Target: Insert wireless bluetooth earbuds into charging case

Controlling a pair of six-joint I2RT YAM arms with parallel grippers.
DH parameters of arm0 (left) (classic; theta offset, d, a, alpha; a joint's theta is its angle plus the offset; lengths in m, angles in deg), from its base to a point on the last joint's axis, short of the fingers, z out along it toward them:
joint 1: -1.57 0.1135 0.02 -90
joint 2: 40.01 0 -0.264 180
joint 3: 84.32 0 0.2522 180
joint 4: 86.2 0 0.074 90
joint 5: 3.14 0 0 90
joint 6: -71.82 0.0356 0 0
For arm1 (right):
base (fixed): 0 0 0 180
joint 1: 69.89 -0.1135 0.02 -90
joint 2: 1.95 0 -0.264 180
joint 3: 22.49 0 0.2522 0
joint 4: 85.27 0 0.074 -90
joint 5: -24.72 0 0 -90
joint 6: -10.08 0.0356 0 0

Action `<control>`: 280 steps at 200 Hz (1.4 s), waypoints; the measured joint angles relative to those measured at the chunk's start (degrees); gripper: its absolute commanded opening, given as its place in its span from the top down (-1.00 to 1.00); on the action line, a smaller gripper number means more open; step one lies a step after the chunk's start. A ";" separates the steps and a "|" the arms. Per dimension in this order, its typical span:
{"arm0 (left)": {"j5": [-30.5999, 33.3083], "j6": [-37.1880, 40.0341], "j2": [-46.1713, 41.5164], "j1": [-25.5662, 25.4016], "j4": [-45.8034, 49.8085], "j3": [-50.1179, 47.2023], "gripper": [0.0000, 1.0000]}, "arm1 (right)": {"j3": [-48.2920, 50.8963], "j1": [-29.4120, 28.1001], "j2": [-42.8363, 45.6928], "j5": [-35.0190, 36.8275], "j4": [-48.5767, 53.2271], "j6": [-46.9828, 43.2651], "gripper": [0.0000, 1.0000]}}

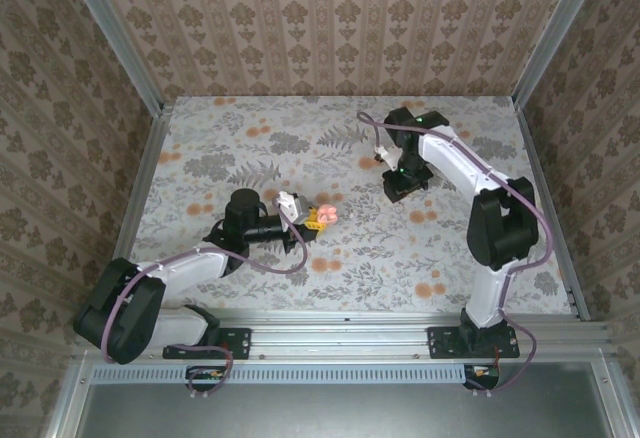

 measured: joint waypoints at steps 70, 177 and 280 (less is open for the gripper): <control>0.00 0.00 0.00 -0.04 0.02 0.00 0.64 | -1.03 0.00 -8.28 2.78 -0.02 -3.28 0.17; -0.02 0.00 0.07 -0.04 0.24 0.17 0.64 | -4.55 0.02 -14.47 5.60 -1.07 -6.43 0.19; -0.50 -0.02 1.27 -0.04 0.66 1.51 0.64 | -6.62 0.17 -16.94 6.03 -1.51 -7.61 0.25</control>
